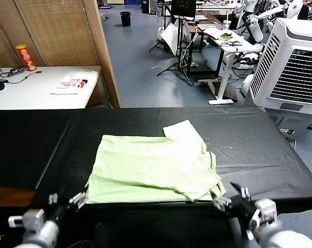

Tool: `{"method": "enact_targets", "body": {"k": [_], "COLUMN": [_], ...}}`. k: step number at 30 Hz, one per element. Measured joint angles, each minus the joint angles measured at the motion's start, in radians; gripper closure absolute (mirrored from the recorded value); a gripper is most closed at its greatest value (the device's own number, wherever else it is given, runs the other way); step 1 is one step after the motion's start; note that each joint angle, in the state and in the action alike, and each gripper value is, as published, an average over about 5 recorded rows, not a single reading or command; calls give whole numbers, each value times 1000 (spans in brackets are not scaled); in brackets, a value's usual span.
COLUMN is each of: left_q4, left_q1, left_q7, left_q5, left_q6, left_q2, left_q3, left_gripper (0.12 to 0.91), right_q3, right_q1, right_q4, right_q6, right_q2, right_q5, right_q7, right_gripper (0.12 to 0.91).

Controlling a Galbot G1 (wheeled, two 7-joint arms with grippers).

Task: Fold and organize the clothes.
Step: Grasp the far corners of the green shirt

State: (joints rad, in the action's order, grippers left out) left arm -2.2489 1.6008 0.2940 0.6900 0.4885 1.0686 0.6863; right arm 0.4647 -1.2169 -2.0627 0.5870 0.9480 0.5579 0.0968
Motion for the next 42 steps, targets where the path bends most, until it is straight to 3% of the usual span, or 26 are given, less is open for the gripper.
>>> {"method": "enact_targets", "body": {"k": [9,16,27,32,35,39,42], "left_q4": [303,531,757,812,837,858,860], "left_q1": [-412,-642,-838,-879,-889,-896,-894], "left_q7": [3,-17,-72,-81,-84,-88,-93], "left_q5": [84,109,110,108,100,94,90], "left_q6": [23,59,85,95,99,99,98], "left_q2": [-53,-48,-22,-13,-10,-4,-2], "left_q3": [-160,-292,-406,-435,-447,-453,-453], "left_gripper": [232,232,232,232,232,242,336], "right_q3": [-218,-297,-345,-359,-362,-362,-363], "right_q1": [407,587,699,726,732,733,734], "right_q4": [398,641,831,882,896,905,910], "right_q6": [-3,33,59,58,58,58,58], "right_q2": [100,190,272,295,303,311,318], "right_q5": [-36,-31,-23,-30,-32,-33,-35], "right_q7": [7,9,-29,-49,-54,-56,-56], "right_gripper": [227,227,227,229,276,405,529]}}
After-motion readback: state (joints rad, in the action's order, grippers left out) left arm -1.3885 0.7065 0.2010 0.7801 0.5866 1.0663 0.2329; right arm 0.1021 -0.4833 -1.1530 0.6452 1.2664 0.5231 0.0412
